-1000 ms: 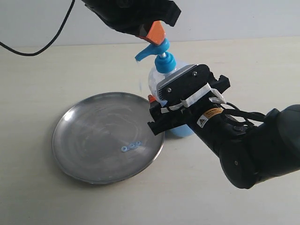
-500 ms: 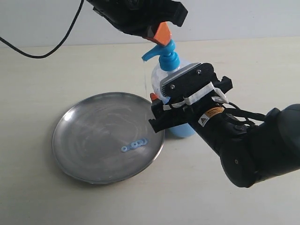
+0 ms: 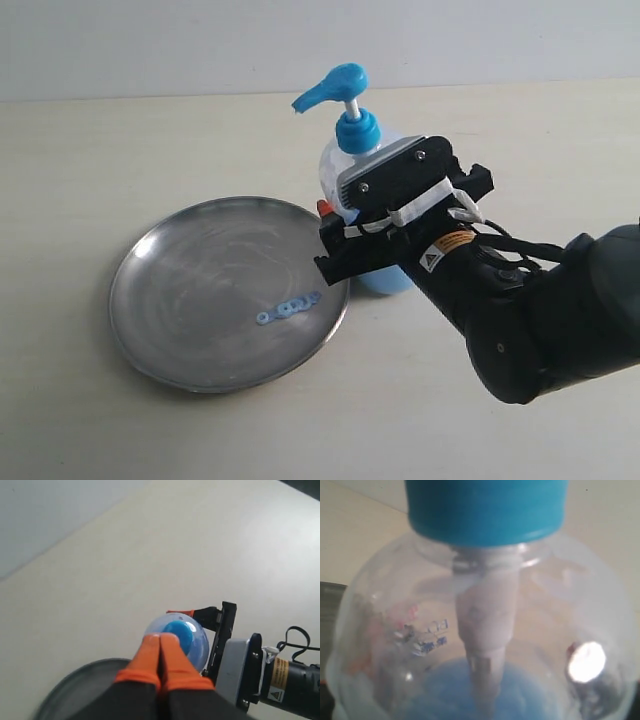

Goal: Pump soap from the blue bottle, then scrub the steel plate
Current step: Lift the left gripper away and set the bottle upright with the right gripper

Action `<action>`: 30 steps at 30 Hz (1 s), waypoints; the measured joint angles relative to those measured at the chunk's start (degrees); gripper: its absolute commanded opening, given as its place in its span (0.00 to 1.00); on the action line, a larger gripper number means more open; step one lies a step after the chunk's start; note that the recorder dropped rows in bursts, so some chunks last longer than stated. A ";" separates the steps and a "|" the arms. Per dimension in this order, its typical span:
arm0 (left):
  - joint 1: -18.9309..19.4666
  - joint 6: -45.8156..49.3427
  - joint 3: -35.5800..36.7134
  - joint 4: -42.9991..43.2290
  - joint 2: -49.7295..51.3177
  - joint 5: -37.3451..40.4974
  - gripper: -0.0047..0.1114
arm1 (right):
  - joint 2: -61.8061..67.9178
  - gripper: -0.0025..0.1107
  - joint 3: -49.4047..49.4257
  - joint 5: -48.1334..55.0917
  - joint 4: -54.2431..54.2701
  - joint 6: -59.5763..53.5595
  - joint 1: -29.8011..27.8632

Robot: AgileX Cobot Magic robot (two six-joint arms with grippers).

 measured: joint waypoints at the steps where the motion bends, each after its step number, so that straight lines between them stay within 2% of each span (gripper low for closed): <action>1: 0.00 -0.46 0.00 0.84 -2.43 0.00 0.04 | 0.00 0.02 0.00 -0.11 0.26 0.00 0.03; 7: 0.00 -3.42 0.00 4.01 -7.11 2.01 0.04 | 0.00 0.02 0.00 -0.22 1.85 0.10 0.03; 18: 0.00 -9.68 0.26 11.11 -7.75 4.10 0.04 | 0.00 0.02 0.00 -0.34 5.15 4.87 0.03; 30: 0.00 -16.88 12.27 20.50 -12.68 2.63 0.04 | 0.00 0.02 0.00 -0.34 8.44 9.34 0.03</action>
